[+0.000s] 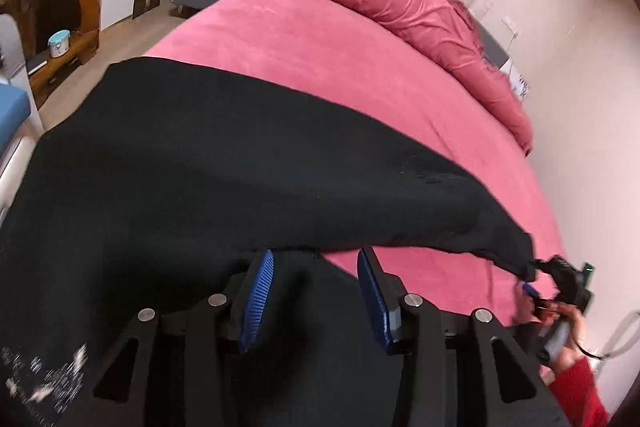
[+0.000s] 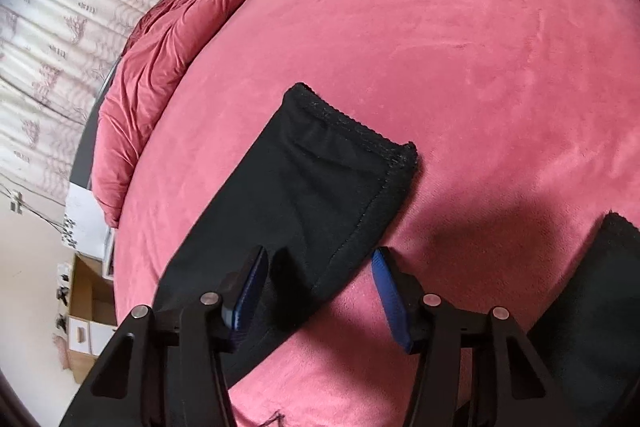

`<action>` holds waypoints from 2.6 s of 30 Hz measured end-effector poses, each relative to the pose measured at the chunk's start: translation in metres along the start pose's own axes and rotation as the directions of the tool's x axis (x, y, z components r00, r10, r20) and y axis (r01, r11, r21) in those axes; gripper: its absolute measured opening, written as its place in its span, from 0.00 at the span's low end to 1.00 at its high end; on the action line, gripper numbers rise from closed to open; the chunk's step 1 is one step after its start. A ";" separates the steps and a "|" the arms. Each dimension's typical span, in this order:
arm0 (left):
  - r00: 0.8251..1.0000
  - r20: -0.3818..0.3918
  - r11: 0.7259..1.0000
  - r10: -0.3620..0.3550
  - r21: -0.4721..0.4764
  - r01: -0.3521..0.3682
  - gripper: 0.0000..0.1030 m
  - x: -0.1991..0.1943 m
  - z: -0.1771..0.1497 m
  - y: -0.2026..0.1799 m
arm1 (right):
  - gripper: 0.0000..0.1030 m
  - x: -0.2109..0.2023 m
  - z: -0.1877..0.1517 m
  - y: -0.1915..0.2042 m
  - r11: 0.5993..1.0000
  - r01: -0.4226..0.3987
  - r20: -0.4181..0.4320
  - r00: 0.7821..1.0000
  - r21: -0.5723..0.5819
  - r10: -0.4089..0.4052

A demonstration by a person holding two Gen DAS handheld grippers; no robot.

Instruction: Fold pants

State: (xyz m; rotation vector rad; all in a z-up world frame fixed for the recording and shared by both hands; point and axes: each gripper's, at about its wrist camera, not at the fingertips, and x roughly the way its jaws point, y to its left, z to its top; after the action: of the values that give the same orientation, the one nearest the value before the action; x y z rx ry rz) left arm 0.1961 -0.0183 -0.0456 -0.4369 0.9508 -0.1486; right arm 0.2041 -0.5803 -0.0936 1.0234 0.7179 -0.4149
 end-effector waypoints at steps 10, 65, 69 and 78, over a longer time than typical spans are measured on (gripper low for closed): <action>0.997 -0.020 0.985 0.081 0.153 -0.076 0.41 0.047 0.001 -0.018 | 0.43 0.003 -0.002 0.001 0.987 -0.157 -0.023 0.987 0.015 0.158; 0.888 -0.368 0.927 0.275 -0.143 -0.346 0.44 0.147 0.177 0.024 | 0.77 0.096 -0.067 0.207 0.759 0.341 -0.127 0.867 -0.554 -0.483; 0.893 -0.345 0.925 0.290 -0.140 -0.354 0.47 0.158 0.183 0.016 | 0.76 0.097 -0.082 0.206 0.711 0.368 -0.063 0.863 -0.599 -0.501; 0.914 -0.305 0.931 0.268 -0.163 -0.327 0.31 0.141 0.155 0.024 | 0.09 0.058 -0.102 0.191 0.710 0.286 -0.033 0.917 -0.644 -0.399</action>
State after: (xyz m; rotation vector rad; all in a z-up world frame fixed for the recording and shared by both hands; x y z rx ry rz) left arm 0.4024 0.0058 -0.0846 -0.4667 1.3076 0.1782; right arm 0.3284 -0.3994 -0.0487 0.2751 1.1209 -0.3682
